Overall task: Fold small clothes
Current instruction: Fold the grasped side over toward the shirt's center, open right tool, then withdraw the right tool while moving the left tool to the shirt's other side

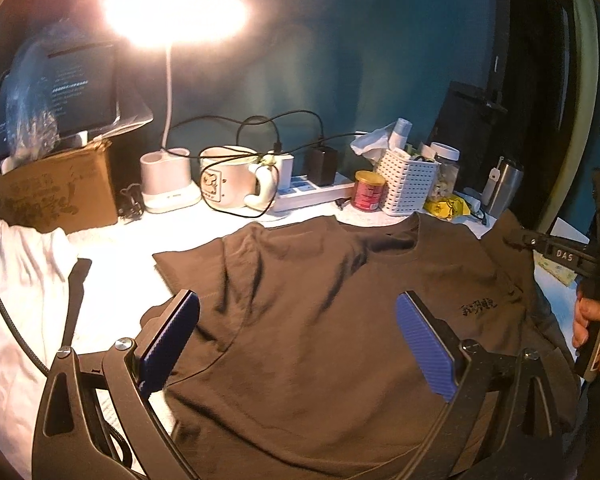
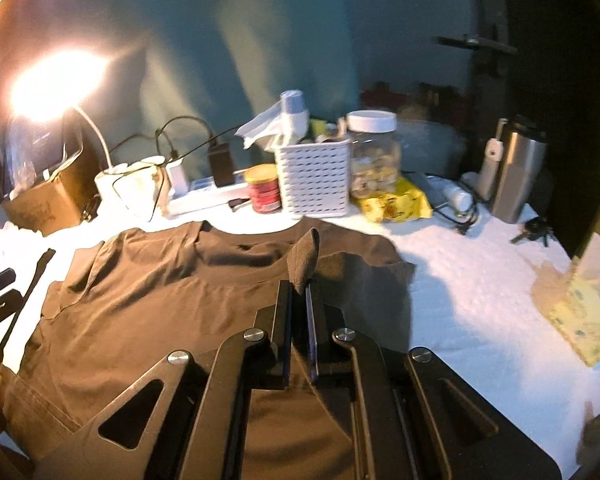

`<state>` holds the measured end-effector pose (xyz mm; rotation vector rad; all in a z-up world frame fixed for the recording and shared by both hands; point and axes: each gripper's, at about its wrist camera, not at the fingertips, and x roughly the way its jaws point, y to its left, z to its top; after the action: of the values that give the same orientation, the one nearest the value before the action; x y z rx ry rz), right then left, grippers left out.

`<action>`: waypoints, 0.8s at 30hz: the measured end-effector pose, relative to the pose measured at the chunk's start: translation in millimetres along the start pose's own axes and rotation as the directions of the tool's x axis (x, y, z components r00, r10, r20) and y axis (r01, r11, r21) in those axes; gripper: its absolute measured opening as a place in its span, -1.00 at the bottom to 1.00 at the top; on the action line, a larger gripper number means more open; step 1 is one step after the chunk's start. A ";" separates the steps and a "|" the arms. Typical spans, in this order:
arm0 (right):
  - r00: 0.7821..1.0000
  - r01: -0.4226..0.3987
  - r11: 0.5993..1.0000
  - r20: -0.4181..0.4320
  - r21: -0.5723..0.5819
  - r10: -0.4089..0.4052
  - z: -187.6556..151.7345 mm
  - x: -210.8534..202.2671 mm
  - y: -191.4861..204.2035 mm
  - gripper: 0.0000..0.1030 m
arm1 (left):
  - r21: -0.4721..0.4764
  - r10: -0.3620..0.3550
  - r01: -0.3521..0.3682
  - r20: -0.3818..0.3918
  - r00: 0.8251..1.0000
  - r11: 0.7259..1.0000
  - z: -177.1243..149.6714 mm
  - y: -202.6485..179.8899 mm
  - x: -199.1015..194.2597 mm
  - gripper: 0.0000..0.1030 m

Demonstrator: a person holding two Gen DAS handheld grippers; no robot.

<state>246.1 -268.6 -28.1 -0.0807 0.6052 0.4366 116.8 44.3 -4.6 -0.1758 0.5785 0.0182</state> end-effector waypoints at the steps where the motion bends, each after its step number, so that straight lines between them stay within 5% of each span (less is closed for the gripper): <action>1: 1.000 0.000 1.000 -0.008 -0.006 0.000 0.0 4.6 4.2 -0.85 | -0.006 -0.001 0.001 -0.003 1.000 1.000 -0.9 4.6 0.8 0.89; 18: 0.970 -0.064 0.998 -0.237 -0.010 0.060 -27.0 75.8 47.5 -0.84 | -0.046 -0.004 0.002 -0.044 0.999 0.999 -8.9 37.2 11.3 0.89; 21: 0.957 -0.121 0.992 -0.268 -0.028 0.109 -30.3 78.0 55.6 -0.63 | -0.039 -0.003 0.001 -0.053 0.999 0.999 -8.7 34.9 13.0 0.89; 24: 0.952 -0.179 0.983 -0.261 -0.046 0.161 -30.6 69.8 62.8 -0.01 | -0.026 -0.003 0.002 -0.051 0.999 1.000 -8.3 28.8 10.9 0.89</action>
<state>254.7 -191.7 -89.5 -0.1532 0.8565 0.6205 119.5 70.8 -22.1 -0.2026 0.6289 0.0188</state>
